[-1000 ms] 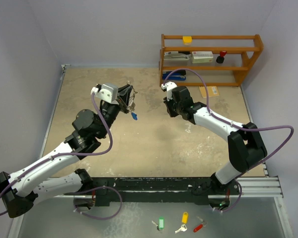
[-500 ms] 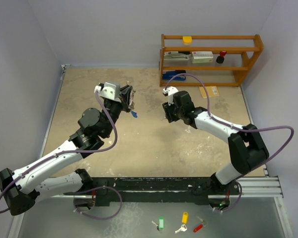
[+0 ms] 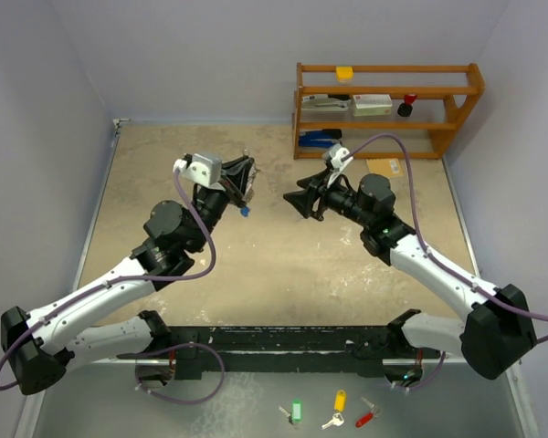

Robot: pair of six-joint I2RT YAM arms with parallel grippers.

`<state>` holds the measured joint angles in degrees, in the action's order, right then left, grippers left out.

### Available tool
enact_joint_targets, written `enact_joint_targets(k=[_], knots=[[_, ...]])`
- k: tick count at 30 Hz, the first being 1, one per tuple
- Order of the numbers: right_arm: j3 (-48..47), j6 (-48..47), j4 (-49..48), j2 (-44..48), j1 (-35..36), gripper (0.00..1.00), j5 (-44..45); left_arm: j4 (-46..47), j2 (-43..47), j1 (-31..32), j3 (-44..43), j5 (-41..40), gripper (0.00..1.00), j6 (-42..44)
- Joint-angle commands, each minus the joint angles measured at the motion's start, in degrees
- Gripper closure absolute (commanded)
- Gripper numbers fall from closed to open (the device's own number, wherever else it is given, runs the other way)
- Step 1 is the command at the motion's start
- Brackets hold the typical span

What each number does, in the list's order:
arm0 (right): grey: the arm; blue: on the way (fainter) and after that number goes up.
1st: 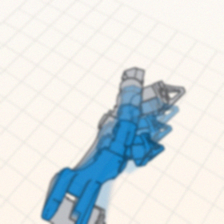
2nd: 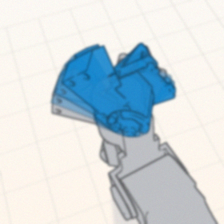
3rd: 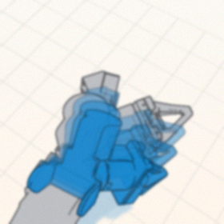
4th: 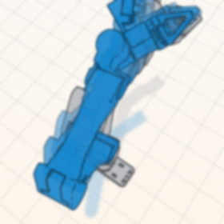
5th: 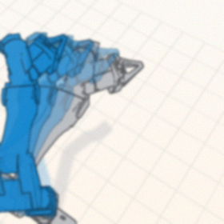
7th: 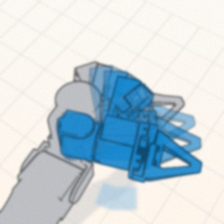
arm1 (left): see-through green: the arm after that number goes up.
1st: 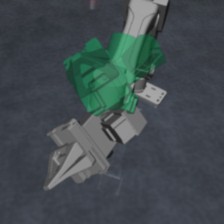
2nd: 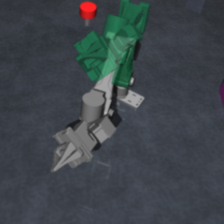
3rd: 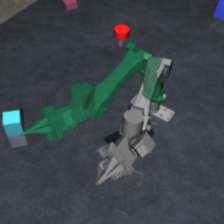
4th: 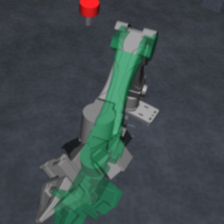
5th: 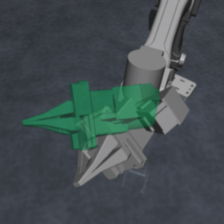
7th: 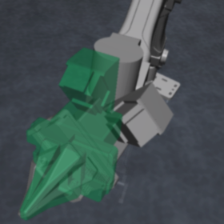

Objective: Remove the keys from the keyring

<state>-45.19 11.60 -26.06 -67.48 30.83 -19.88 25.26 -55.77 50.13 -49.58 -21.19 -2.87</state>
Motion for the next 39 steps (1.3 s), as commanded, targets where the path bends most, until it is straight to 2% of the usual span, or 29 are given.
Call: enact_joint_targets(k=[1,5,9,23,39], knots=[[0.86,3.33,-9.93,0.19,1.95,0.41,-10.32,6.67,-0.57,-0.03,-1.17,3.65,1.0,-2.56],[4.04,-4.25,-11.73,1.59,7.12,0.42,-9.29,9.23,-1.74,-0.03,-1.44,5.18,1.0,-3.78],[7.68,-10.86,-13.4,2.71,12.49,0.41,-4.22,9.91,-3.21,-0.03,-2.28,5.87,1.0,-4.32],[12.65,-15.67,-23.89,3.76,14.26,0.43,3.58,11.33,-2.91,-0.03,-2.04,8.32,1.0,-5.87],[9.8,-16.04,-28.9,-2.4,16.94,0.51,4.28,11.28,-3.01,-0.03,-2.23,7.74,1.0,-5.55]])
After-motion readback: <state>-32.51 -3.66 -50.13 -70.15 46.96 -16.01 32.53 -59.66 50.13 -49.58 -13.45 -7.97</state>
